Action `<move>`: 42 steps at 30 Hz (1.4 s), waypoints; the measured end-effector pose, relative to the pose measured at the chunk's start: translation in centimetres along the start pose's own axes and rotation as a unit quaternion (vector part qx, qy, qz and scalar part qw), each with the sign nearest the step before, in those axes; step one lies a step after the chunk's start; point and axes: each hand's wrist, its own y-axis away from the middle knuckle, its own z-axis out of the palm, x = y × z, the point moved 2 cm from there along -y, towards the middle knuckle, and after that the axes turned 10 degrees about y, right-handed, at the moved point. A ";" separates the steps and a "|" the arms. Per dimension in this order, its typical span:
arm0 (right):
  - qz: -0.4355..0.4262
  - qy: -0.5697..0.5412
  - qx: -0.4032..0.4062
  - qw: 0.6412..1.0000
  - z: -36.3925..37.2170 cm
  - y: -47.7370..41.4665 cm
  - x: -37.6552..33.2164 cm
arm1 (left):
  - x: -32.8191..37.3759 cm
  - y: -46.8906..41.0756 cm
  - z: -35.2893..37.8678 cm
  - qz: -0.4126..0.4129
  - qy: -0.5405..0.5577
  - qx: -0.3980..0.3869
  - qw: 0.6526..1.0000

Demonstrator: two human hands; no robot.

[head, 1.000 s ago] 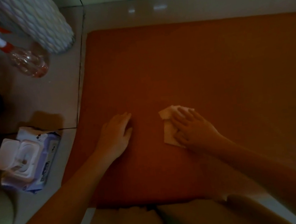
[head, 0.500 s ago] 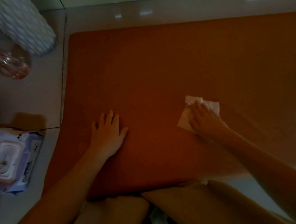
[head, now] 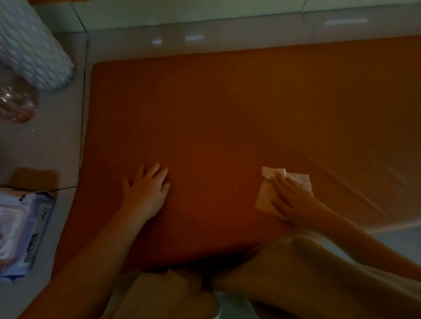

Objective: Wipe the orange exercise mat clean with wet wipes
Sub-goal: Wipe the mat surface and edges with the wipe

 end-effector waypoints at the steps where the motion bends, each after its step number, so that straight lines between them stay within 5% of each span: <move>1: 0.032 -0.020 -0.019 0.999 1.0 -0.8 1.0 | 0.0 0.1 0.2 -0.006 0.005 0.000 1.000; 4: 0.024 -0.013 -0.046 0.999 -0.1 -1.6 -0.3 | 0.6 0.3 0.5 -0.021 0.019 0.010 1.000; 7: -0.001 -0.050 0.040 0.998 -2.7 -1.3 -2.4 | 1.5 0.4 0.2 -0.032 0.026 0.020 0.999; 13: -0.077 -0.121 -0.064 0.988 -1.7 1.9 0.2 | 2.6 -0.1 0.1 -0.060 0.018 0.038 0.997; 21: 0.105 -0.120 -0.008 0.987 -0.8 -0.6 4.2 | 5.9 -1.3 1.0 -0.047 0.034 0.109 0.992; 28: -0.080 -0.077 0.002 0.994 -2.3 0.5 -0.3 | 6.6 -1.9 2.0 -0.044 0.056 0.111 0.991; 35: 0.091 -0.115 0.019 0.989 -2.6 -4.8 4.6 | 6.4 -2.2 1.9 -0.010 0.037 0.092 0.995; 42: -0.044 -0.069 0.027 0.996 -3.2 -3.1 1.3 | 6.7 -3.2 1.5 0.005 0.028 0.087 0.996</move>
